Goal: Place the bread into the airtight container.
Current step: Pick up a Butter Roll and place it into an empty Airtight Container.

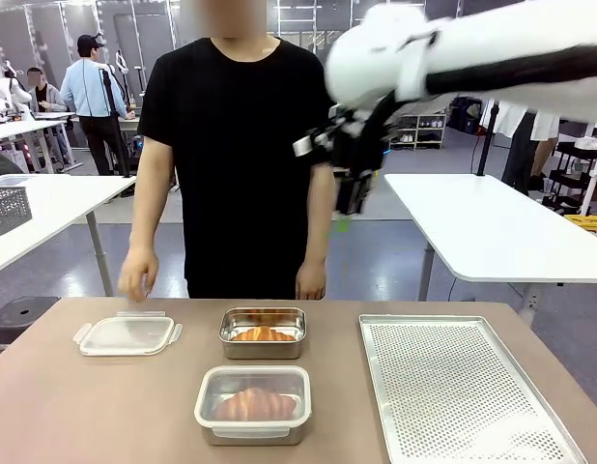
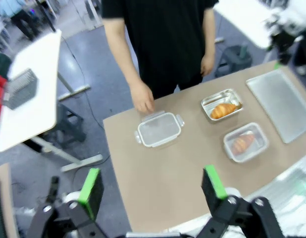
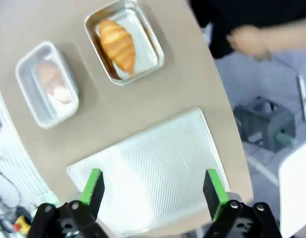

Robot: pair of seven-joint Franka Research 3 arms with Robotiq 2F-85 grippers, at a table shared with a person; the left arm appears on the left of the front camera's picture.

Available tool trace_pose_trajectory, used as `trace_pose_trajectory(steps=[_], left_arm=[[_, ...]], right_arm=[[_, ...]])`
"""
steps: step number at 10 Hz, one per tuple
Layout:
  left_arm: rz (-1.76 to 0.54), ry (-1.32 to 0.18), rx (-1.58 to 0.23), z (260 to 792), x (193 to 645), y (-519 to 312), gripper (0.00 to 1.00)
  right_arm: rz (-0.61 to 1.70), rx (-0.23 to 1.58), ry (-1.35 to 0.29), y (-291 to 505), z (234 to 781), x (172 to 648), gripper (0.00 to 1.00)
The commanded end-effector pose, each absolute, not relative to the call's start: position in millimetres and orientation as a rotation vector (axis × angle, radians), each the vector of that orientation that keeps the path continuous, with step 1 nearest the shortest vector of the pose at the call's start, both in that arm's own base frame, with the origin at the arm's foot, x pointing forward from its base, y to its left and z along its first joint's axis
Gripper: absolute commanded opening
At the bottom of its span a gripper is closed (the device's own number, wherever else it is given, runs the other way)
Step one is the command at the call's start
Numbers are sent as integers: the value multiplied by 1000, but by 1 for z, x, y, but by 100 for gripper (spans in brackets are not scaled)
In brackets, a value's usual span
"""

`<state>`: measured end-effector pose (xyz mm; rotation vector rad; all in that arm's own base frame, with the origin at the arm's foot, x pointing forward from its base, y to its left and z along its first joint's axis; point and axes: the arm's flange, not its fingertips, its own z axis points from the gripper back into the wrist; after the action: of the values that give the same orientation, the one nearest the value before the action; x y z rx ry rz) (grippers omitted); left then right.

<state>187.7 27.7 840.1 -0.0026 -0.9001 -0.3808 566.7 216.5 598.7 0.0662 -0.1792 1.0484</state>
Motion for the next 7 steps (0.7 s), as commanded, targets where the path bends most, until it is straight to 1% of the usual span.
trace_pose_trajectory(steps=[1, 3, 4, 6, 7], left_arm=[[-381, -899, -1, 841, 188, 28, 100], [-381, -899, -1, 841, 188, 28, 100], [-381, -899, -1, 841, 188, 28, 100], [-381, -899, -1, 841, 188, 28, 100], [-381, -899, -1, 841, 188, 28, 100]], right_arm=[[837, -7, -244, 166, 617, 494, 100], [723, -30, -307, 129, 656, 444, 100], [710, -2, -323, 117, 681, 416, 100], [667, -1, -371, 103, 730, 353, 100], [661, 14, -394, 96, 749, 329, 100]])
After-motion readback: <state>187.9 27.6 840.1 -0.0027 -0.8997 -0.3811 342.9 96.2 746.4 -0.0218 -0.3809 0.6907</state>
